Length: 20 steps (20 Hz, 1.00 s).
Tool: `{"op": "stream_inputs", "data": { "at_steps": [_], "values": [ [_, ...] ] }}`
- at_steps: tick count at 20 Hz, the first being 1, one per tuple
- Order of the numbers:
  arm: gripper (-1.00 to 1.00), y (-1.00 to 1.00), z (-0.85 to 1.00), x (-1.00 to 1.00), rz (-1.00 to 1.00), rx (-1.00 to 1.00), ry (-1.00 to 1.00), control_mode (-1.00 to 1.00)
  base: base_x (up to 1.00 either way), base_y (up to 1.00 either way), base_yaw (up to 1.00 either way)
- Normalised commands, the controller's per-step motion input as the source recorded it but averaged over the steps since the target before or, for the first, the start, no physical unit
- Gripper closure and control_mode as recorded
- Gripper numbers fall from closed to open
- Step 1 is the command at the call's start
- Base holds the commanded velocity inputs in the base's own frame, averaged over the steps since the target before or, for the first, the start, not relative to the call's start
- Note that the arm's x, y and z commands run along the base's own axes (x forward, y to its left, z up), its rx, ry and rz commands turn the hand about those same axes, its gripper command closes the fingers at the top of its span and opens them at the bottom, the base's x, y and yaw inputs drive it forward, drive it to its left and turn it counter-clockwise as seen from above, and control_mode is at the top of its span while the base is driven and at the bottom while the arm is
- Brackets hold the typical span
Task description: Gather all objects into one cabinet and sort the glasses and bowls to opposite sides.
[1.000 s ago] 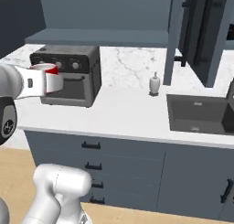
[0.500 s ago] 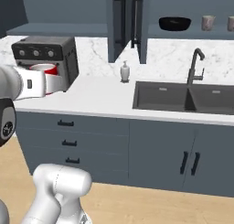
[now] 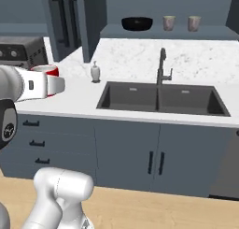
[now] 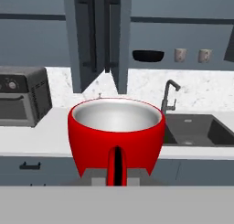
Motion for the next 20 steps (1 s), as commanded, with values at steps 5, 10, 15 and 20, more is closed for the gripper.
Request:
{"op": "stream_inputs", "data": {
  "at_steps": [5, 10, 15, 20],
  "values": [
    [1.0, 0.0, 0.0, 0.0, 0.0, 0.0, 0.0, 1.0, 0.0, -0.79, -0.02],
    [1.0, 0.0, 0.0, 0.0, 0.0, 0.0, 0.0, 1.0, 0.05, -0.74, -0.03],
    [1.0, 0.0, 0.0, 0.0, 0.0, 0.0, 0.0, 1.0, 0.12, -0.66, -0.05],
    [1.0, 0.0, 0.0, 0.0, 0.0, 0.0, 0.0, 1.0, 0.34, -0.35, -0.01]
  ]
}}
